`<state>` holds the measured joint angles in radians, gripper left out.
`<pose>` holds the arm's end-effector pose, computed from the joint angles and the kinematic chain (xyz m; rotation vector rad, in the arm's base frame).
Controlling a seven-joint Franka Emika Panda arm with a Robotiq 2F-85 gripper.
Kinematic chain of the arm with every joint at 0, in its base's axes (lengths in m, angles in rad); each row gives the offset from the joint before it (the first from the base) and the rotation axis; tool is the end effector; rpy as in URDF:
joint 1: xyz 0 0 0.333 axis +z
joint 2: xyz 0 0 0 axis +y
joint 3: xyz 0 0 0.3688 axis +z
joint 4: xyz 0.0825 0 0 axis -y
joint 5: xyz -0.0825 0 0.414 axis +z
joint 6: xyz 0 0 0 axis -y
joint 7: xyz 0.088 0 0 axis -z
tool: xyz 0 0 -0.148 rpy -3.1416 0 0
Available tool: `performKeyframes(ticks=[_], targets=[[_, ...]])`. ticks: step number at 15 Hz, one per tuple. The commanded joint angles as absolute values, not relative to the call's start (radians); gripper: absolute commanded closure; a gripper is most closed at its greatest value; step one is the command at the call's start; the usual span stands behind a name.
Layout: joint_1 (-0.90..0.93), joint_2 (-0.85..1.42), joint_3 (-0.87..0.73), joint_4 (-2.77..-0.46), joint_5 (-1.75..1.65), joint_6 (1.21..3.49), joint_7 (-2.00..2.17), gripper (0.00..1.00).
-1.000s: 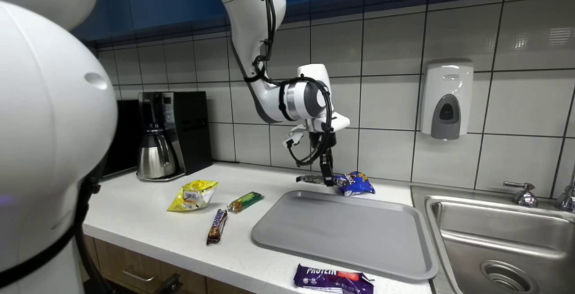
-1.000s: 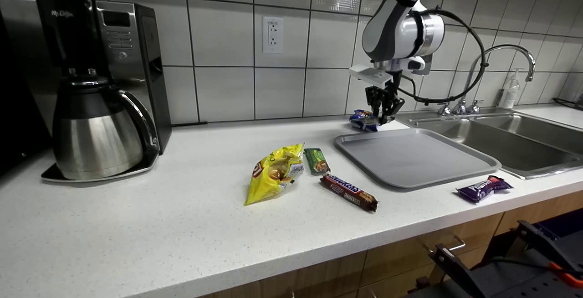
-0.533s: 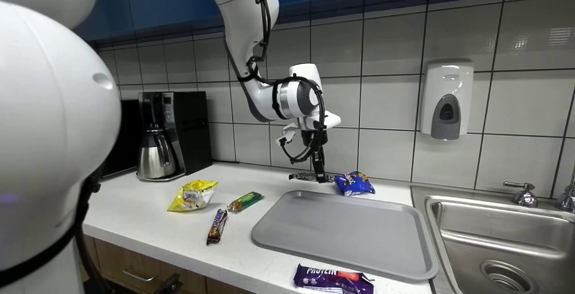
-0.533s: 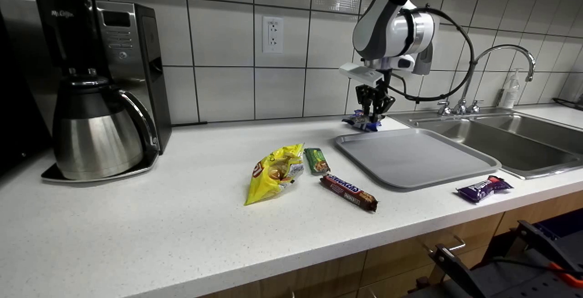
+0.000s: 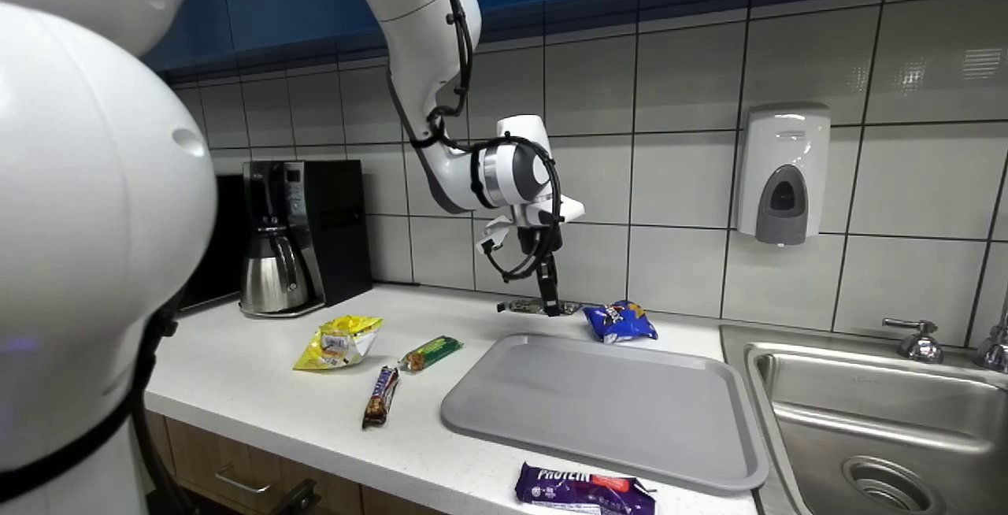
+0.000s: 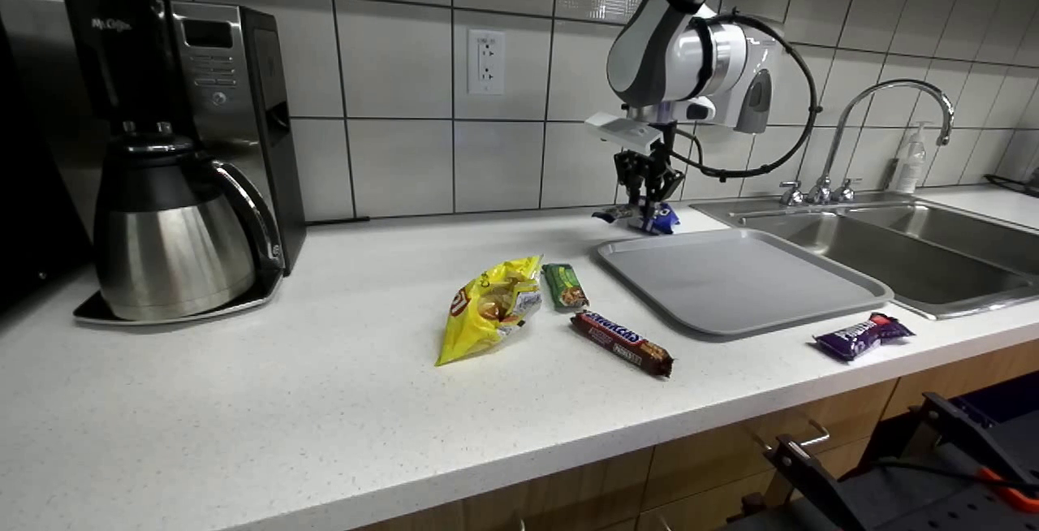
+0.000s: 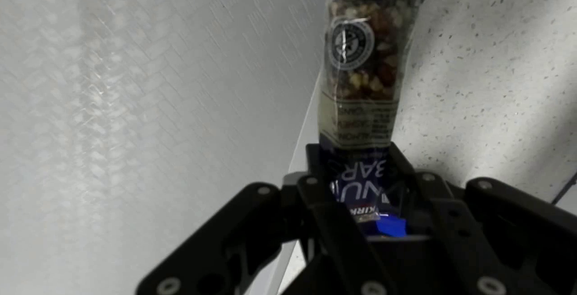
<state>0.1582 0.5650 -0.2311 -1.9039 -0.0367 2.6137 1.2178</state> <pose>0.6986 -0.0425 0.2036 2.5377 -1.7658 0.3236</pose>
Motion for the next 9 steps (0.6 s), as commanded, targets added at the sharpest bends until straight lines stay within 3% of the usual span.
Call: performKeyframes(ticks=[1,9], targets=[[0.152,0.617,-0.212,-1.821,-0.048,2.556,1.202,0.9],[0.167,0.729,-0.213,-1.704,-0.051,2.525,1.208,0.9]])
